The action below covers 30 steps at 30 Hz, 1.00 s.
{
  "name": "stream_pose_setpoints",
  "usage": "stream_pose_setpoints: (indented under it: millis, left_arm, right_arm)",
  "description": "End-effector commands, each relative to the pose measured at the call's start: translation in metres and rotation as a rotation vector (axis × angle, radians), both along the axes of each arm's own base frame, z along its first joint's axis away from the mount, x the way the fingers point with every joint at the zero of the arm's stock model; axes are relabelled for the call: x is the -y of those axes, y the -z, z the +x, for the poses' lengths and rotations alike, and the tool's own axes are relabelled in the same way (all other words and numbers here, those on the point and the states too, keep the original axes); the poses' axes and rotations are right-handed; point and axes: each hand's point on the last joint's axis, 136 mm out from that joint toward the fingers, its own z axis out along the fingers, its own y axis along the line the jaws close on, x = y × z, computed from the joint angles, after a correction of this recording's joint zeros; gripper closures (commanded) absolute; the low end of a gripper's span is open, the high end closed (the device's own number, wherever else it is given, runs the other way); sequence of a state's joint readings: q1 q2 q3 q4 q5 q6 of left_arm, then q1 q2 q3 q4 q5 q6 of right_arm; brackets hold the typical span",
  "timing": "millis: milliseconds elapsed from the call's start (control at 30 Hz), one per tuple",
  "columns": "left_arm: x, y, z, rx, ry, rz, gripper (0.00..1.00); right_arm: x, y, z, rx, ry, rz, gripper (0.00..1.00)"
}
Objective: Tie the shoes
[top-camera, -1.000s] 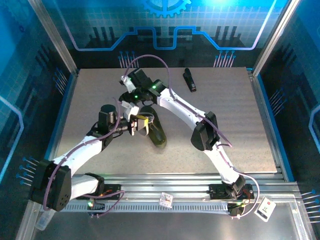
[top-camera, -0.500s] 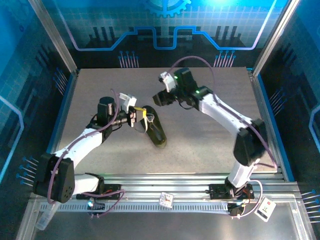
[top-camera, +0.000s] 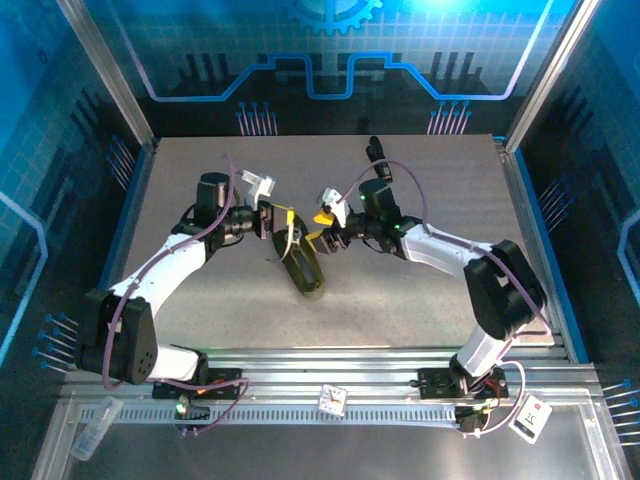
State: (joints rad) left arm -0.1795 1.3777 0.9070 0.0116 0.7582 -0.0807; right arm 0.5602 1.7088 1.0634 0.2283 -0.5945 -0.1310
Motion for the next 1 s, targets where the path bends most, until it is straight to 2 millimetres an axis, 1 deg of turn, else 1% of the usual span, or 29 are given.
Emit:
stream_pose_setpoints:
  millis: [0,100,200,333,467,600,667,700,733,767,833,900,933,967]
  left_arm:
    - [0.004,-0.021,0.001,0.014,0.038,-0.043,1.0]
    - [0.004,-0.021,0.001,0.007,0.04,-0.046,1.0]
    - [0.005,-0.02,0.001,0.004,0.043,-0.041,1.0]
    - [0.004,-0.018,0.002,0.0,0.045,-0.03,1.0]
    - [0.004,-0.016,0.003,-0.002,0.042,-0.02,1.0]
    - [0.004,-0.015,0.004,0.0,0.045,-0.016,1.0]
    - [0.004,-0.014,0.004,0.001,0.046,-0.013,0.99]
    - [0.003,-0.013,0.004,0.0,0.042,-0.01,0.93]
    - [0.002,-0.012,0.005,0.003,0.032,-0.004,0.81]
    - [-0.001,-0.009,0.007,0.003,0.012,0.007,0.67]
    - [-0.015,-0.003,0.018,-0.018,-0.098,0.037,0.49]
    - [-0.039,0.008,0.031,-0.119,-0.254,0.03,0.48]
    - [-0.054,0.017,0.037,-0.197,-0.331,0.011,0.49]
    - [-0.069,0.03,0.041,-0.284,-0.402,-0.006,0.5]
  right_arm:
    - [-0.026,-0.024,-0.005,0.065,-0.117,0.098,0.36]
    - [-0.037,-0.021,-0.008,0.057,-0.148,0.105,0.37]
    - [-0.045,-0.021,-0.008,0.055,-0.162,0.122,0.38]
    - [-0.053,-0.024,-0.006,0.042,-0.17,0.147,0.44]
    - [-0.057,-0.026,-0.004,0.033,-0.168,0.156,0.61]
    - [-0.059,-0.026,-0.004,0.026,-0.166,0.162,0.9]
    - [-0.06,-0.026,-0.006,0.019,-0.174,0.159,0.98]
    - [-0.06,-0.025,-0.007,0.011,-0.174,0.153,1.0]
    - [-0.06,-0.024,-0.008,0.004,-0.173,0.146,1.0]
    - [-0.059,-0.023,-0.009,-0.004,-0.169,0.134,1.0]
    - [-0.058,-0.019,-0.008,-0.012,-0.148,0.107,1.0]
    - [-0.056,-0.014,-0.008,-0.014,-0.129,0.078,1.0]
    - [-0.056,-0.015,-0.007,-0.005,-0.124,0.072,1.0]
    - [-0.055,-0.01,-0.009,-0.019,-0.115,0.048,1.0]
